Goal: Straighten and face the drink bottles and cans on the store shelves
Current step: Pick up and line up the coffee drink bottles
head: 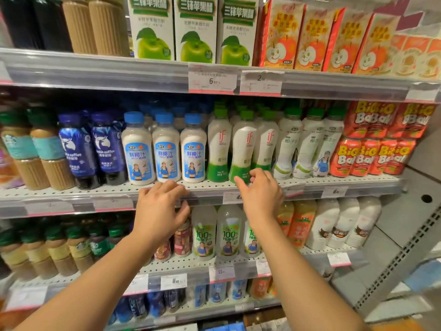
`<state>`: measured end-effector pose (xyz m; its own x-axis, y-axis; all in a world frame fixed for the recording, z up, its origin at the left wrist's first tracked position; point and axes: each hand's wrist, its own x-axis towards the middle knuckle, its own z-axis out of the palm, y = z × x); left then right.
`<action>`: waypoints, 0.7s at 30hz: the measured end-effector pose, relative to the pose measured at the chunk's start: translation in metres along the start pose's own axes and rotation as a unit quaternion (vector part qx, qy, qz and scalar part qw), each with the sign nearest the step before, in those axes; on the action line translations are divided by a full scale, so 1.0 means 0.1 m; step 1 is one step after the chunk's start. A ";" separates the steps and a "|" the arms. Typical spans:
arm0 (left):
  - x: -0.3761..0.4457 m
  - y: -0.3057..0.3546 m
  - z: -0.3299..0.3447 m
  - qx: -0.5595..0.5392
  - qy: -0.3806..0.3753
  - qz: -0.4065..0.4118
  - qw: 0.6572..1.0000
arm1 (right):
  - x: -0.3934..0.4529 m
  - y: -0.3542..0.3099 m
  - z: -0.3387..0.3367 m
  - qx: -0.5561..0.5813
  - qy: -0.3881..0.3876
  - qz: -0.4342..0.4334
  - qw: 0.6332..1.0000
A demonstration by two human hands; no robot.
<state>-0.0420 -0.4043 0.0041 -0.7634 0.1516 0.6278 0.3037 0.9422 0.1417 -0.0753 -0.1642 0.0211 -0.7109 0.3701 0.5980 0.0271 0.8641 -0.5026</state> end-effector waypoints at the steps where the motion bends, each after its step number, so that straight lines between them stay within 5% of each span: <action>1: 0.00 0.00 0.00 -0.003 -0.001 -0.002 1.000 | 0.02 -0.02 -0.01 -0.006 -0.004 0.004 1.000; 9: 0.01 0.03 -0.01 -0.004 0.001 -0.011 1.000 | 0.07 -0.11 -0.02 -0.032 -0.023 -0.003 0.999; 21: -0.17 0.18 -0.12 -0.022 -0.094 -0.041 0.995 | -0.41 0.35 0.06 -0.042 -0.052 -0.208 0.976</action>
<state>-0.0166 -0.3933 0.0050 -0.8784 0.1308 0.4597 0.2567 0.9404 0.2230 -0.0495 -0.1512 -0.0249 -0.7403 -0.0525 0.6703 -0.2258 0.9585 -0.1743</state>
